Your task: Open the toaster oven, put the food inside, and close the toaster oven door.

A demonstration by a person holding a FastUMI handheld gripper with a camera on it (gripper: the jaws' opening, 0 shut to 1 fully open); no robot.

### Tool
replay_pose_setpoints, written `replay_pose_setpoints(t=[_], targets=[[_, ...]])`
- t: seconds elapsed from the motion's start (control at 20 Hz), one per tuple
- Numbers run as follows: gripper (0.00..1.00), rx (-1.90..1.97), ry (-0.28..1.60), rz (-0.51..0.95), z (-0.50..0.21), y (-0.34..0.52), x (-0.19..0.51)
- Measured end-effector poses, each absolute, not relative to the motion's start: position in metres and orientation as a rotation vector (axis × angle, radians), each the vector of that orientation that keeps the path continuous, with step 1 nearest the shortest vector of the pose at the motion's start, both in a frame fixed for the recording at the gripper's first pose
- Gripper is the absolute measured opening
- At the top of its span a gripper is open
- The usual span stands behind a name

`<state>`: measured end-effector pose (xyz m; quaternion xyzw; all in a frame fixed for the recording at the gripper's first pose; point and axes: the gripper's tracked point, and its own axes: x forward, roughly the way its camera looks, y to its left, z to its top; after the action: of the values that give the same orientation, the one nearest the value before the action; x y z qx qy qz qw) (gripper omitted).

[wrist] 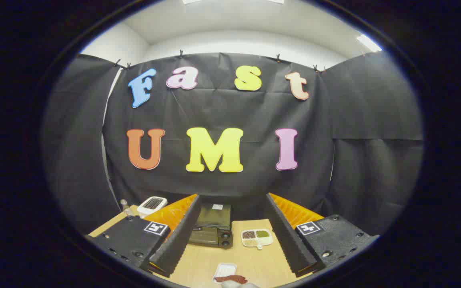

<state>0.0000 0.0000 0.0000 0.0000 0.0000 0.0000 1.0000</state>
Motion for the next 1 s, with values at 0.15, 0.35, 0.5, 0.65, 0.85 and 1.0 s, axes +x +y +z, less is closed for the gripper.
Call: replay_pose_setpoints(t=[0.15, 0.35, 0.5, 0.65, 0.85, 1.0], targets=[[1.0, 0.001, -0.008, 0.0, 0.0, 0.006, 0.005], [1.0, 0.007, 0.0, 0.005, -0.007, 0.018, 0.014], [1.0, 0.008, 0.01, 0.002, -0.018, 0.031, 0.027], [1.0, 0.025, 0.032, -0.003, -0.038, 0.05, 0.049], [1.0, 0.021, 0.096, -0.009, -0.078, 0.082, 0.088], [1.0, 0.021, 0.143, -0.008, -0.112, 0.105, 0.123]])
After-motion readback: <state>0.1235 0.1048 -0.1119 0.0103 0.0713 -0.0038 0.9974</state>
